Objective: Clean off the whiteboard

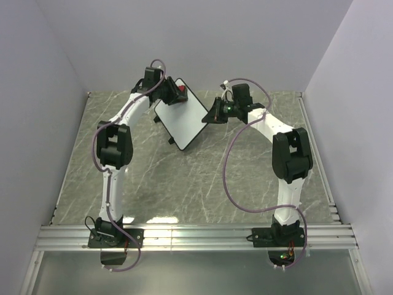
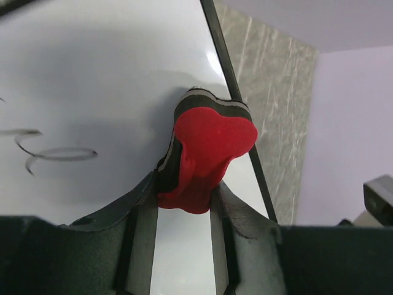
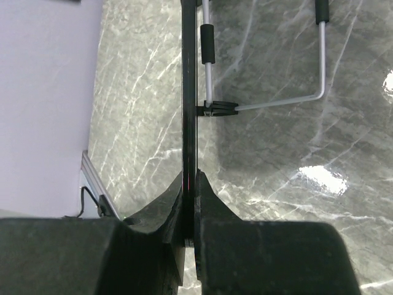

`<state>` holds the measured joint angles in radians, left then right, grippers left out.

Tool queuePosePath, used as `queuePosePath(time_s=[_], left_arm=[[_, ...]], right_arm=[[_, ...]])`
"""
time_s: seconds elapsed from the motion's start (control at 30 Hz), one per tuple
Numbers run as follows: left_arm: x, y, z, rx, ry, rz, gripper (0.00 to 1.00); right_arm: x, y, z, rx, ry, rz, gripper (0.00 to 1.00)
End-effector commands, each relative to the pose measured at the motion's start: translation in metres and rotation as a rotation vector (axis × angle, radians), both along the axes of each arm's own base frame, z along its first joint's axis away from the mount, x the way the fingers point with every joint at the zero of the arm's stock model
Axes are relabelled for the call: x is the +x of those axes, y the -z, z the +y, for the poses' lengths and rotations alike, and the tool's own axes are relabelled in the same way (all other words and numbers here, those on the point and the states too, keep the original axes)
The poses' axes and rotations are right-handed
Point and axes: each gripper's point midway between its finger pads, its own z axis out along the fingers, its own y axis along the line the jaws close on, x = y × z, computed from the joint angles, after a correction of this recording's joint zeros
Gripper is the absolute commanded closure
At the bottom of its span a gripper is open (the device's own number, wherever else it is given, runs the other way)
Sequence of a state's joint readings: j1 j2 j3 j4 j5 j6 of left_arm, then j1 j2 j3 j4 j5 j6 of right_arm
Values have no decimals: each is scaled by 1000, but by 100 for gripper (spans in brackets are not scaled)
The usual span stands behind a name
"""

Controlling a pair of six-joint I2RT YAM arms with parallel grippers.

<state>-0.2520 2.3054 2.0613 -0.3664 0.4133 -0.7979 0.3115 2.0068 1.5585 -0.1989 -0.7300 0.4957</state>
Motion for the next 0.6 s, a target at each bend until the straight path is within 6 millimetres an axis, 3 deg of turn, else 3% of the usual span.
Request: queuePosePath(time_s=[0.0,0.2,0.33,0.43,0.57], left_arm=[[0,58,8,54,-18,148,100],[-13,116,60,123,-113,280,100],[-28,143,96,213,-144,347,100],[-37,149,103,240,-131,345,100],[-36,138,89,197,-66,291,100]], right_arm=[[-9,-24,25,59,-100,-35,100],[-8,-26,24,42,-111,-43,100],[-10,-23,21,30,-112,-39,100],[-13,-19,21,26,-118,-32,100],[-13,-19,22,35,-119,-31,100]])
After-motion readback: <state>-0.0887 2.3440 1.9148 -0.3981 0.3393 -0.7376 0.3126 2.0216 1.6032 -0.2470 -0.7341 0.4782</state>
